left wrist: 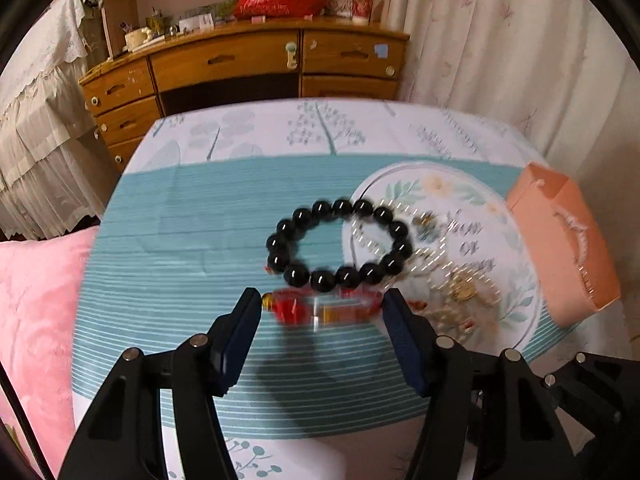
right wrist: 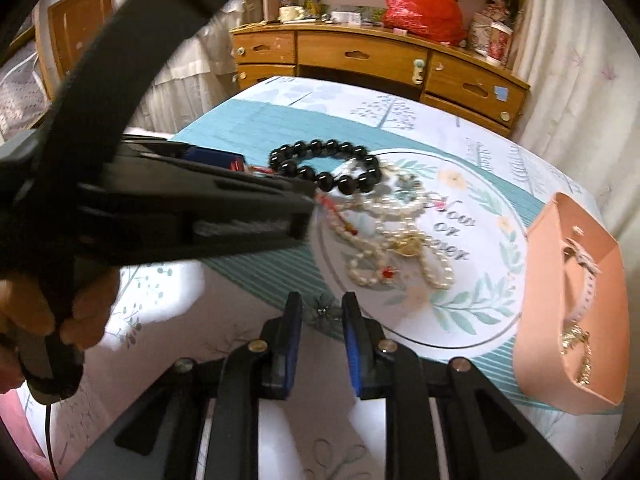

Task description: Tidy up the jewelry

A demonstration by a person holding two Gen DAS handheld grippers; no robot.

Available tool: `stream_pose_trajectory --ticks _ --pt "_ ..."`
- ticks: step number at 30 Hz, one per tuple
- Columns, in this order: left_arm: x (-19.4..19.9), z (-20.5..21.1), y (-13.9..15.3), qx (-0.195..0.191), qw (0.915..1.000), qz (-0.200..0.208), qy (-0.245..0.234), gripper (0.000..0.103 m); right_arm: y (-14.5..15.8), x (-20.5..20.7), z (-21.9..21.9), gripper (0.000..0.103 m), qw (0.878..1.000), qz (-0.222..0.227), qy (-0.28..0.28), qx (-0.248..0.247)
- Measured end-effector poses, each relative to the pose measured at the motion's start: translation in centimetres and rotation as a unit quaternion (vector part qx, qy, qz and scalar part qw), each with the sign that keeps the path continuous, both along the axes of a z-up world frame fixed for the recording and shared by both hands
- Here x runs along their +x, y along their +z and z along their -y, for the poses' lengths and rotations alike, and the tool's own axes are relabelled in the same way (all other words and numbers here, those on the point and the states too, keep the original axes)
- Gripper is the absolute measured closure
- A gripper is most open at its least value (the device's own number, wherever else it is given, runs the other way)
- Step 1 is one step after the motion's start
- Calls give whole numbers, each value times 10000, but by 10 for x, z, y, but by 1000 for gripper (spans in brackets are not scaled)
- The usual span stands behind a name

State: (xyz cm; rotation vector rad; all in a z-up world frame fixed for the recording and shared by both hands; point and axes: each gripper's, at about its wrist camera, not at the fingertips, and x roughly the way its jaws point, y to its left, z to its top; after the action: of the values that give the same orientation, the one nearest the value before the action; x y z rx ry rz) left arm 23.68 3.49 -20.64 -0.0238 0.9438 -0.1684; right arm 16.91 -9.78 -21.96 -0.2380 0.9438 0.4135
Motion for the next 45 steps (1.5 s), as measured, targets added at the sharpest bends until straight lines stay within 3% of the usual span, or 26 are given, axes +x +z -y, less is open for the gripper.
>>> stream_pose_trajectory --ticks 7,24,31,45 --pt "-8 10 28 109 9995 296 24 42 18 10 29 83 9991 -79 -391 172" --pt "-34 77 88 -25 9947 939 -410 42 69 -6 103 83 9933 476 -925 510" --pt "-40 114 93 -236 9926 987 -673 42 76 -11 142 83 9898 623 -1202 444" --pt "-48 197 71 -398 9922 516 -1059 42 59 -17 218 83 9811 450 -1821 471"
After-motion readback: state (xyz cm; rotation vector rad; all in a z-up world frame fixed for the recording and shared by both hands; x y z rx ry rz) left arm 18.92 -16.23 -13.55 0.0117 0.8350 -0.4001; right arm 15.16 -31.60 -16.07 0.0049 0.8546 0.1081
